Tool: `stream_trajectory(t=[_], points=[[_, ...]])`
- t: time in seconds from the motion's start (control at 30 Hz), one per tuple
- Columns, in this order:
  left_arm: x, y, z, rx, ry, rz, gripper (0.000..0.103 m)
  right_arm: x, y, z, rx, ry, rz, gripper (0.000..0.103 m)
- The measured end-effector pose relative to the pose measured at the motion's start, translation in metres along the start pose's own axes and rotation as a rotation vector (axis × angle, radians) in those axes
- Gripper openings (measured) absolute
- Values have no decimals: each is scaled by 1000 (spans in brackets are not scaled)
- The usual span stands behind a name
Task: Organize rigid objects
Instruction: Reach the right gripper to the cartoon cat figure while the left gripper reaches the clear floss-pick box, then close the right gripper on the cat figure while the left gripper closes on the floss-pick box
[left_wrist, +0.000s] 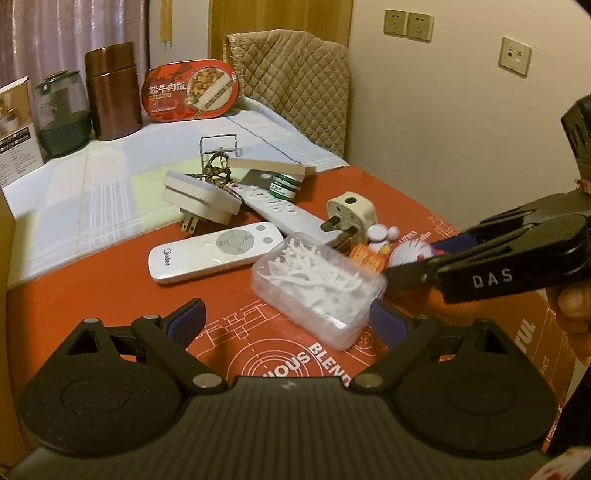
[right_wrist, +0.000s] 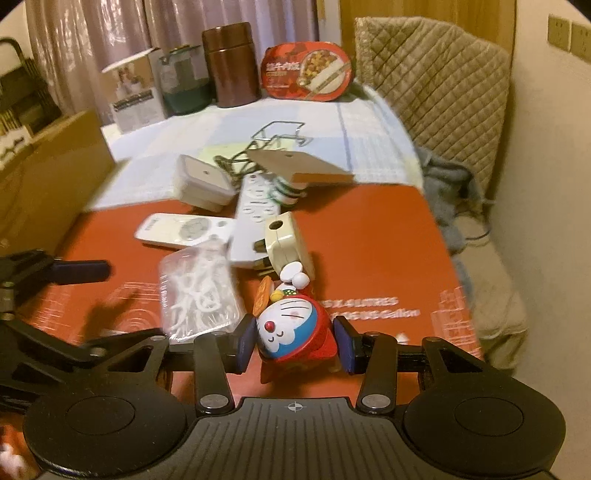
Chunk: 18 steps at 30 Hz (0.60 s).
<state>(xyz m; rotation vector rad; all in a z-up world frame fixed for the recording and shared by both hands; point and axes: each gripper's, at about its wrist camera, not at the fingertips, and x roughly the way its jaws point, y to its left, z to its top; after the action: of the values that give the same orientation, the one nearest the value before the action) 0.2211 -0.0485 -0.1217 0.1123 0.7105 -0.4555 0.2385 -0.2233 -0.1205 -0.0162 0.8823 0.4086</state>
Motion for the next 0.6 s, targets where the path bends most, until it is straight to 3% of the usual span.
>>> stream_trajectory(t=[0.2, 0.43, 0.5, 0.6], points=[[-1, 10, -2, -74, 14, 1, 94, -2, 1, -1, 70, 30, 118, 42], [11, -4, 6, -94, 13, 19, 91, -12, -5, 2, 94, -32, 15, 42], [17, -9, 8, -71, 23, 29, 87, -13, -9, 1, 114, -29, 11, 42], [24, -13, 9, -37, 32, 40, 71, -13, -12, -1, 130, -20, 5, 42]])
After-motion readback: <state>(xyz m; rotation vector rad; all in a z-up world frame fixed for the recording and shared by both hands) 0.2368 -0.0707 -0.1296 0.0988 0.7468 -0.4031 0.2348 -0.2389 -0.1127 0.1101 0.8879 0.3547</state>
